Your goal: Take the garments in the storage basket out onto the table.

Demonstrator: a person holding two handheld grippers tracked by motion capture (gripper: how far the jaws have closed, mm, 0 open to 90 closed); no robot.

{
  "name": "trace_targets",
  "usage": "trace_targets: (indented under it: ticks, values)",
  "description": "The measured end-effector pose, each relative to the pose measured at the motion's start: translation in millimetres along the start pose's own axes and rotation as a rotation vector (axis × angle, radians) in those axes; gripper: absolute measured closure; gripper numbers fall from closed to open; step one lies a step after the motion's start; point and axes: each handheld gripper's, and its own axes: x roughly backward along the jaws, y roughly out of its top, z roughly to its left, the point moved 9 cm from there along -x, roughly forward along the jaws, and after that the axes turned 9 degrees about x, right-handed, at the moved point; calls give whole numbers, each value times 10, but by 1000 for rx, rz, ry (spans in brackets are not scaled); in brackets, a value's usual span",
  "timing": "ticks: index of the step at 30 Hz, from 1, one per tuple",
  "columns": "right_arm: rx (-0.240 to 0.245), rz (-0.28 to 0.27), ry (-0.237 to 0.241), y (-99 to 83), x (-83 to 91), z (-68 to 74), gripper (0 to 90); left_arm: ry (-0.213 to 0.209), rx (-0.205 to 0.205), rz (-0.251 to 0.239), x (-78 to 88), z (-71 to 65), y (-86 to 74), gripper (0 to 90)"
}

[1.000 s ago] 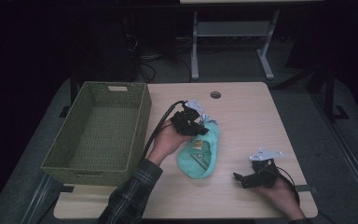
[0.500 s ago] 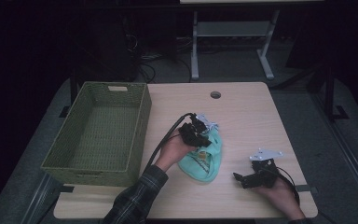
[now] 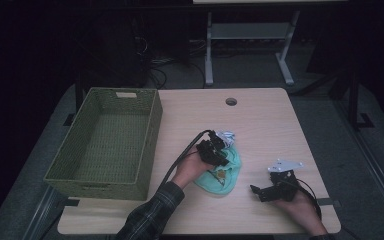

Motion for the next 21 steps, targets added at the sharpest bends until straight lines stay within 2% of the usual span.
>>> trace_targets:
  ticks: [6, 7, 10, 11, 12, 15, 17, 21]
  values:
    - [0, 0, -1, 0, -1, 0, 5, 1, 23, -63, 238, -8, 45, 613]
    - [-2, -1, 0, 1, 0, 1, 5, -10, 40, -84, 303, -17, 41, 591]
    - [-2, -2, 0, 2, -1, 1, 5, -21, 55, -114, 426, -25, -1, 545]
    - [-1, -2, 0, 2, -2, 0, 5, -34, 66, -138, 501, -27, -59, 542]
    - [-1, -2, 0, 2, -2, 0, 5, -34, 66, -138, 501, -27, -59, 541]
    - [-1, 0, 0, 0, 0, 0, 5, -30, 81, -150, 596, 2, -193, 551]
    - [0, 0, -1, 0, -1, -1, 5, -5, 78, -157, 655, 24, -307, 656]
    - [-3, 3, 0, -3, 2, 3, 5, 14, 78, -156, 688, 18, -435, 739]
